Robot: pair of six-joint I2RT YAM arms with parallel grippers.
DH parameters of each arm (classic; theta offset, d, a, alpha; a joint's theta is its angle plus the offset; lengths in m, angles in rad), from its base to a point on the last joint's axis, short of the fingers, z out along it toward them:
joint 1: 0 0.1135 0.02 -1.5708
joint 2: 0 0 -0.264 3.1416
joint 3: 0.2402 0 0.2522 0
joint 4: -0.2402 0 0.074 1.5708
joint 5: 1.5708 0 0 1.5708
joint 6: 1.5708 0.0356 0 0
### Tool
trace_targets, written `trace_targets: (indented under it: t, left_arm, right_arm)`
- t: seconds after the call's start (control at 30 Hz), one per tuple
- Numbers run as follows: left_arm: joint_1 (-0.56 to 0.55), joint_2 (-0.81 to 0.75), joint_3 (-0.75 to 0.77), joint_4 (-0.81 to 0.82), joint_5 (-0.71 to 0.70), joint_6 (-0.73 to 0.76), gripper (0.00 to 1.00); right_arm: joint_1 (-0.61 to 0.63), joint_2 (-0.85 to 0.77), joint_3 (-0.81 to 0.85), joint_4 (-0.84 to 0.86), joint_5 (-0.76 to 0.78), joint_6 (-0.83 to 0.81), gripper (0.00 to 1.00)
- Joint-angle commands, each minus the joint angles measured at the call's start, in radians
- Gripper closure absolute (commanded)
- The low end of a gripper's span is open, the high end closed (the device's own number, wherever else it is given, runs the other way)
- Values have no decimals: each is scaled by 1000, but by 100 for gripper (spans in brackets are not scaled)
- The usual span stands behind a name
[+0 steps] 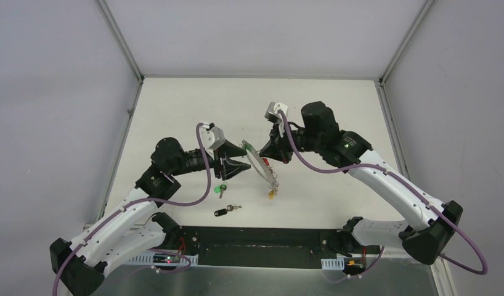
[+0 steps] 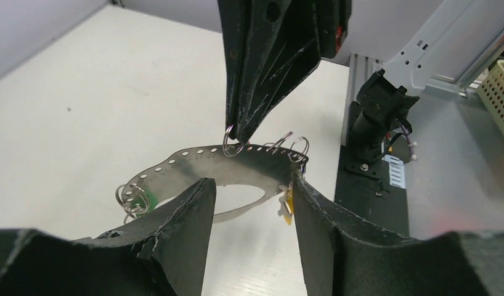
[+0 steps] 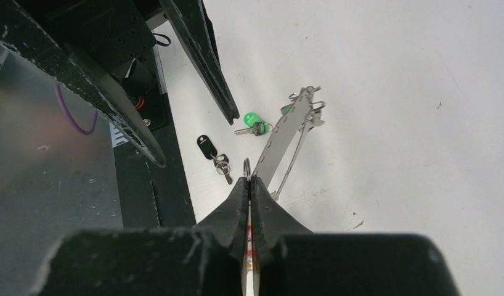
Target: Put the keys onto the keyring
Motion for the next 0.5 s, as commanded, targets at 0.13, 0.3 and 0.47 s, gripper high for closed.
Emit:
trace_targets:
  t: [0.13, 0.3, 0.47]
  left_arm:
    - [-45, 61, 35, -33, -156, -356, 47]
    - [-87, 108, 63, -77, -249, -484, 40]
    - [-135, 151, 106, -130, -343, -500, 30]
  right_arm:
    - [45, 23, 49, 79, 176, 124, 100]
    - [62, 46, 49, 117, 271, 218, 100]
    - [80, 45, 45, 137, 361, 261, 100]
